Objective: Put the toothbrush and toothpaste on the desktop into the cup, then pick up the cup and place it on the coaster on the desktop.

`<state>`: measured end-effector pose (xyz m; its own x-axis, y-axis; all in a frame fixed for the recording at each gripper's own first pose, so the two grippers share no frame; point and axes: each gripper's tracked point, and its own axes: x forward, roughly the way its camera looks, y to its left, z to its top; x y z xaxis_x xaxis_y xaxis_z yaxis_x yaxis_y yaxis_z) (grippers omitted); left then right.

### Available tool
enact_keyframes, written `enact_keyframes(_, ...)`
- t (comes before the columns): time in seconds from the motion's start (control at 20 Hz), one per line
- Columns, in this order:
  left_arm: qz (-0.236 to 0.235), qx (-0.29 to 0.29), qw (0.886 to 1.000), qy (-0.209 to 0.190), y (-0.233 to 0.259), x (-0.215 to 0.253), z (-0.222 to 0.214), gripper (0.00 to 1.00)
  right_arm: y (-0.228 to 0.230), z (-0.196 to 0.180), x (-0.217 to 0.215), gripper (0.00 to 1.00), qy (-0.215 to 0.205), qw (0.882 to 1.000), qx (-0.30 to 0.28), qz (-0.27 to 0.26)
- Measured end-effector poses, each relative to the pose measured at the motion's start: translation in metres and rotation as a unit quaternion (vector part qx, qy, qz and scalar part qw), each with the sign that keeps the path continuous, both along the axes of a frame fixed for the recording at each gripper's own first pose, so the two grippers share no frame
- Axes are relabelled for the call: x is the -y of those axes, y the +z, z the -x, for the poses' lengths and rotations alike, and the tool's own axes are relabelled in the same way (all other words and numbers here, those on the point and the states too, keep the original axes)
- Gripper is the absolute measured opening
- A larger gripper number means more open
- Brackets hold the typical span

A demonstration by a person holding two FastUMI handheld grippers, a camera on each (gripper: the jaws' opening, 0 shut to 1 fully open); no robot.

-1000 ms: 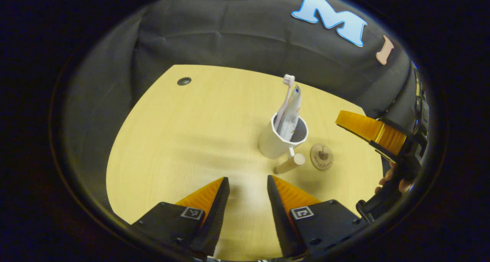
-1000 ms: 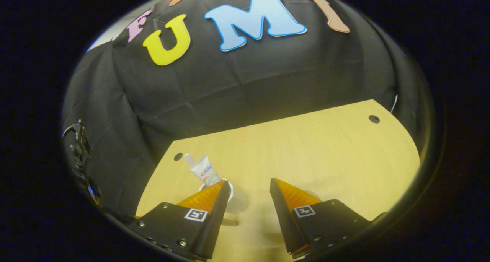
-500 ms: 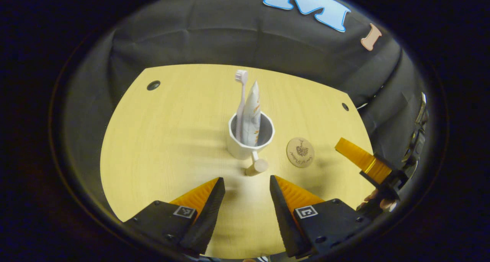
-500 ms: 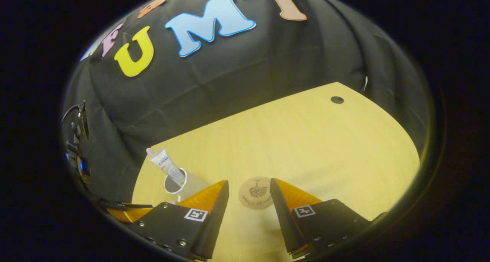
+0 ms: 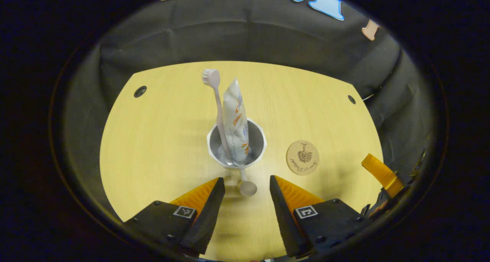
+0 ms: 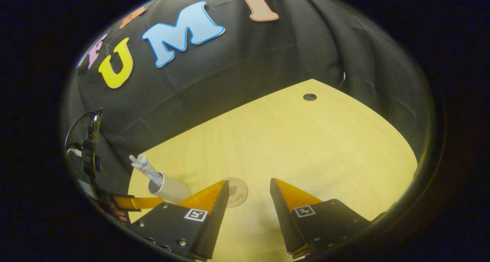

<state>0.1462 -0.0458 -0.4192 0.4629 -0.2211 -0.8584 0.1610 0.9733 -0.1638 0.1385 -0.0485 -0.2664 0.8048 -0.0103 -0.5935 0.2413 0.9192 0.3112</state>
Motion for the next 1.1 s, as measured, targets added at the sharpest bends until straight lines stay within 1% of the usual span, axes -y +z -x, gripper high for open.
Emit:
enact_keyframes(0.1, -0.009, -0.008, 1.000, -0.001, -0.009, 0.000, -0.005, 0.78, -0.002, 0.003, 0.008, 0.66, -0.008, 1.000, -0.005, -0.001)
enact_keyframes(0.5, -0.047, -0.043, 0.998, -0.002, -0.044, 0.001, -0.020, 0.79, -0.011, 0.013, 0.032, 0.67, -0.033, 0.999, -0.022, 0.001)
enact_keyframes(0.55, -0.050, -0.049, 0.998, 0.001, -0.050, -0.002, -0.020, 0.77, -0.012, 0.014, 0.035, 0.67, -0.037, 0.999, -0.025, 0.000)
enact_keyframes(0.6, -0.042, -0.054, 0.998, 0.005, -0.050, -0.001, -0.019, 0.77, -0.013, 0.016, 0.036, 0.67, -0.040, 0.999, -0.027, -0.002)
enact_keyframes(0.65, -0.025, -0.060, 0.998, 0.007, -0.055, 0.005, -0.018, 0.63, -0.015, 0.018, 0.038, 0.67, -0.042, 0.999, -0.029, -0.003)
enact_keyframes(0.75, -0.032, -0.065, 0.997, 0.014, -0.061, 0.001, -0.018, 0.39, -0.016, 0.023, 0.039, 0.66, -0.044, 0.998, -0.033, -0.002)
enact_keyframes(0.8, -0.032, -0.063, 0.997, 0.014, -0.060, 0.002, -0.019, 0.38, -0.017, 0.025, 0.040, 0.67, -0.044, 0.998, -0.034, -0.003)
enact_keyframes(0.85, -0.033, -0.060, 0.998, 0.016, -0.060, 0.001, -0.020, 0.43, -0.017, 0.026, 0.040, 0.67, -0.044, 0.998, -0.035, -0.003)
enact_keyframes(0.9, -0.031, -0.058, 0.998, 0.021, -0.061, 0.002, -0.020, 0.35, -0.018, 0.027, 0.040, 0.67, -0.044, 0.998, -0.035, -0.003)
enact_keyframes(1.1, -0.019, -0.051, 0.998, 0.027, -0.059, 0.004, -0.021, 0.35, -0.017, 0.029, 0.038, 0.66, -0.039, 0.999, -0.034, -0.004)
